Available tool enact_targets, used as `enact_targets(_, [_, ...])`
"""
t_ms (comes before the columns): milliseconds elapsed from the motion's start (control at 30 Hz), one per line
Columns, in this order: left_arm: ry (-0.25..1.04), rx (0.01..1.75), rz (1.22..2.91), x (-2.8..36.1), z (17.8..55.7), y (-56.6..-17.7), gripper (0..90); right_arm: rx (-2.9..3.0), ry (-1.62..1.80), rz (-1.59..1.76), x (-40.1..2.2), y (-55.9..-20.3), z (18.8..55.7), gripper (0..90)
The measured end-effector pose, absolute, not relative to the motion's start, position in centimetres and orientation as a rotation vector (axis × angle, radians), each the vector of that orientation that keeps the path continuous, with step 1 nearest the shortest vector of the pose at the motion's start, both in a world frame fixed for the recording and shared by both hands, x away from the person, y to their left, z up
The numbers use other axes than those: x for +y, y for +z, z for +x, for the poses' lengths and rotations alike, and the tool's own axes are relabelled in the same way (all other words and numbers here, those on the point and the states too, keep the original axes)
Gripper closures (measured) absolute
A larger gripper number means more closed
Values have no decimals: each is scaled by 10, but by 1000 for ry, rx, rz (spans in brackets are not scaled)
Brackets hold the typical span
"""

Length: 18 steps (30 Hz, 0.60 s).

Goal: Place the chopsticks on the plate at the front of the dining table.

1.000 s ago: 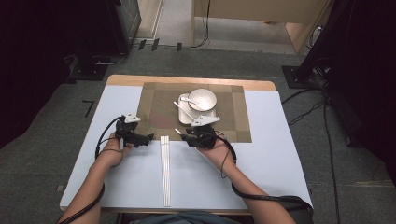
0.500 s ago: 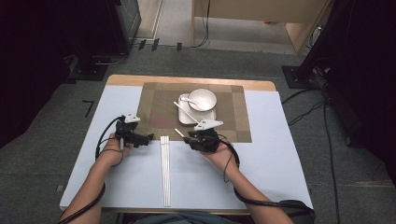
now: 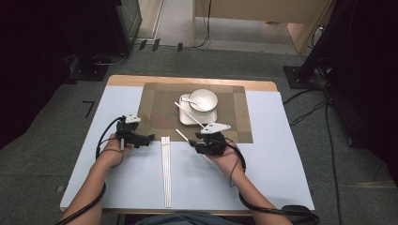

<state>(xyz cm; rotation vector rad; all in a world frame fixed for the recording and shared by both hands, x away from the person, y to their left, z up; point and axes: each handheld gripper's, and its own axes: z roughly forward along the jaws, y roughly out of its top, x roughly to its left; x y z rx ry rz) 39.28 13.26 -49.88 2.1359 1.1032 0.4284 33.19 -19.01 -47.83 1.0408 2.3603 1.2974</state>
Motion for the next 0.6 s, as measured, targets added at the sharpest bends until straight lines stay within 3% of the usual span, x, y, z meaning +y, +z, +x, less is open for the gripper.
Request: enact_targets(600, [433,1113,2138,131,393,-499,0,2308,1313,1118,-214,-474,310,614])
